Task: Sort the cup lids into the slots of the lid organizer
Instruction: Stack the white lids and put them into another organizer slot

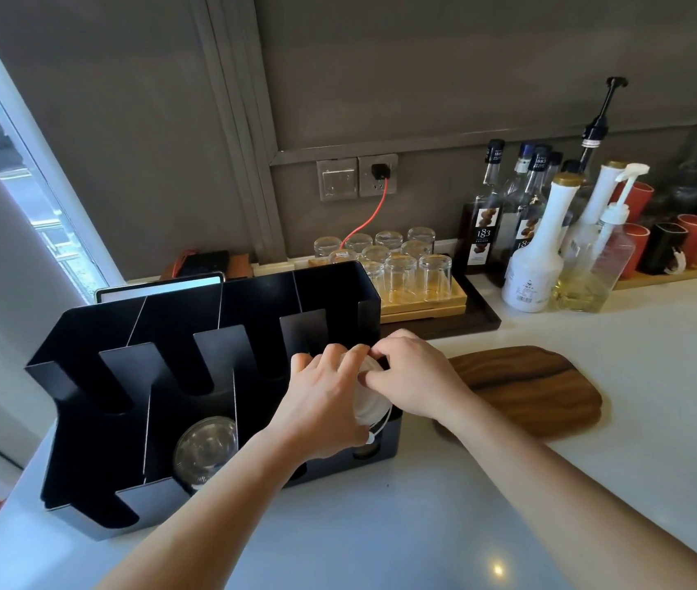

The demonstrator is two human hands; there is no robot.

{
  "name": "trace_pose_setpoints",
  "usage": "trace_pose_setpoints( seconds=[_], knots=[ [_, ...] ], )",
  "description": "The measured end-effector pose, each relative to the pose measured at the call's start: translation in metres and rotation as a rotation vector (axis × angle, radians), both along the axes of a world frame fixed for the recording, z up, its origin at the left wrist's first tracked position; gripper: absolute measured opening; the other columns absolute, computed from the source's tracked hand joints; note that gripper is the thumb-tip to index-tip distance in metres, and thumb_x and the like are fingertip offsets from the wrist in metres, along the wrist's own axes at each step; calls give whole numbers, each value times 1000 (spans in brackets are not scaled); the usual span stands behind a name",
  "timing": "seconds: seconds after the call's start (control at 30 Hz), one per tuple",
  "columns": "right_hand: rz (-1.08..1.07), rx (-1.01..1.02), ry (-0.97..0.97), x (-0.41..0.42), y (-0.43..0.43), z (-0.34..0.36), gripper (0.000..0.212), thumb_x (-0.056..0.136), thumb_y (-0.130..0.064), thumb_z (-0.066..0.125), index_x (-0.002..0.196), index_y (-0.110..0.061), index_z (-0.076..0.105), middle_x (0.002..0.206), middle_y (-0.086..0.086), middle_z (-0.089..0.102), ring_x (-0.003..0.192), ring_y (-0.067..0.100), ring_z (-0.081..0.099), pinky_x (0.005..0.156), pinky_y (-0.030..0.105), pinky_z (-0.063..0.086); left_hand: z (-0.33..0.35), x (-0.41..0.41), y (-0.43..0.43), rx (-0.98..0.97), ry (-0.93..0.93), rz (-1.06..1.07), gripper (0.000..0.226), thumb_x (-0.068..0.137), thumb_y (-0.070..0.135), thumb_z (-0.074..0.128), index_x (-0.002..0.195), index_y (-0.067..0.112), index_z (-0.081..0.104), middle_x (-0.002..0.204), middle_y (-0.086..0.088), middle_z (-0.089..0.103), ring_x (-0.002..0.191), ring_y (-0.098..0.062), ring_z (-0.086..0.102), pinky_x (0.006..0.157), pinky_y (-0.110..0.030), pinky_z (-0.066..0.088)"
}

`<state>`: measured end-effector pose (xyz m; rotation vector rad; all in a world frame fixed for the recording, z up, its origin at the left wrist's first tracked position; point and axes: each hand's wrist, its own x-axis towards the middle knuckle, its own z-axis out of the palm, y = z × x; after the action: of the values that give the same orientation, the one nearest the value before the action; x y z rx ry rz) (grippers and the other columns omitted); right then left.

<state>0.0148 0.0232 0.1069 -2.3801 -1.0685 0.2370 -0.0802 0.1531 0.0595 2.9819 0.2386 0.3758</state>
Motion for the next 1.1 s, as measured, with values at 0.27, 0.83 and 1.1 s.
trace_pose_setpoints(
  seconds=[0.27, 0.83, 1.1],
  knots=[
    [57, 2, -95, 5, -6, -16, 17, 97, -32, 47, 86, -21, 53, 79, -3, 57, 94, 25, 51, 69, 38, 42, 3, 7, -5, 93, 95, 78, 112, 59, 59, 76, 152, 25, 25, 130, -3, 52, 113, -27, 56, 102, -44, 29],
    [52, 249, -208, 12, -30, -48, 38, 91, -26, 68, 128, -19, 65, 127, -5, 58, 120, 14, 46, 99, 24, 40, 0, 9, -15, 167, 197, 86, 134, 60, 81, 72, 161, 26, 3, 161, -8, 26, 136, -32, 48, 123, -51, 10],
    [131, 204, -284, 9, -34, -49, 38, 86, -29, 73, 122, -19, 68, 120, -6, 58, 114, 16, 46, 88, 34, 53, -10, -20, 3, 51, -1, 40, 109, 61, 80, 67, 150, 22, 44, 148, -1, 52, 137, -27, 49, 121, -64, 12]
  ],
)
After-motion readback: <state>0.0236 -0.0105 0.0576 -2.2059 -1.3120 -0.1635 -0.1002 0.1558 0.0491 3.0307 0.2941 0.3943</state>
